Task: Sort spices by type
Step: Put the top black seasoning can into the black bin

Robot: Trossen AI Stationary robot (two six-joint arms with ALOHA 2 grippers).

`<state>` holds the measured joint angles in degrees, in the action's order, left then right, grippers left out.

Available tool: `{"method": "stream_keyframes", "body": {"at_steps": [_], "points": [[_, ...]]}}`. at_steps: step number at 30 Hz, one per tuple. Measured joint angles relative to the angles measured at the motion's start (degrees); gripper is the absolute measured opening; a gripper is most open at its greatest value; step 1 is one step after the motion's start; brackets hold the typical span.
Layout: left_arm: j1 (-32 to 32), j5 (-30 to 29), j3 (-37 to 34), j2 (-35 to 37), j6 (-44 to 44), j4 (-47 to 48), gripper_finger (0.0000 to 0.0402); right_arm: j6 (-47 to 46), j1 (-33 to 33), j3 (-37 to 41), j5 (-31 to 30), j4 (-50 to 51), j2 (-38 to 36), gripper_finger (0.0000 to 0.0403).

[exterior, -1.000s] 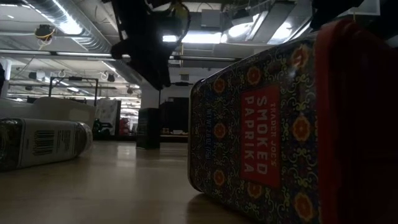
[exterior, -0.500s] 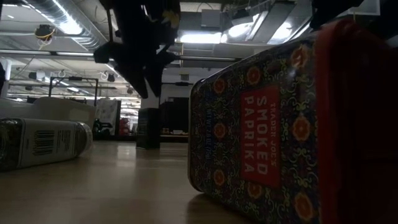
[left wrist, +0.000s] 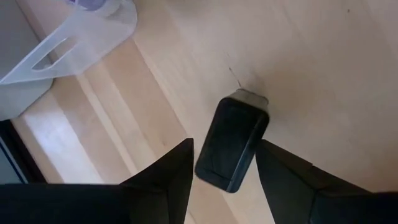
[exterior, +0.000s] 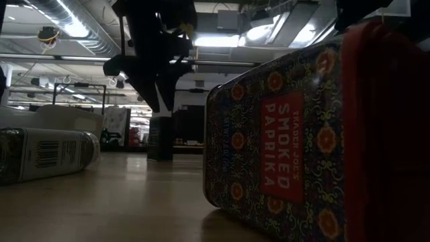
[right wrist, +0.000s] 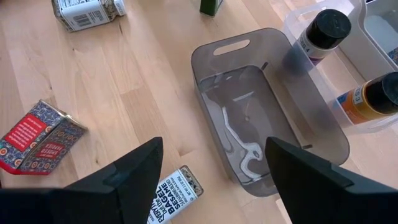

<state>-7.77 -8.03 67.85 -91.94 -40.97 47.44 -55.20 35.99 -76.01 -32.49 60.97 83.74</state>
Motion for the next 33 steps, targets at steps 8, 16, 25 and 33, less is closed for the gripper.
{"method": "stream_keyframes", "body": {"at_steps": [8, 16, 25, 33], "points": [[-0.6, 0.2, 0.0, 0.0, -2.9, 0.1, 0.0157, 0.0, 0.0, 0.0, 0.0, 0.0, 0.0, 0.0285], [-0.5, -0.3, 0.0, 0.0, -0.9, -0.7, 0.0157, 0.0, 0.0, 0.0, 0.0, 0.0, 0.0, 0.0285], [-0.5, -1.1, 0.0, 0.0, 5.0, -0.6, 0.0157, 0.1, 0.0, 0.0, 0.0, 0.0, 0.0, 0.0285], [-0.5, -1.6, 0.0, 0.0, 8.9, -2.3, 0.0179, 0.2, 0.0, 0.0, 0.1, 0.0, 0.0, 0.0285]]}}
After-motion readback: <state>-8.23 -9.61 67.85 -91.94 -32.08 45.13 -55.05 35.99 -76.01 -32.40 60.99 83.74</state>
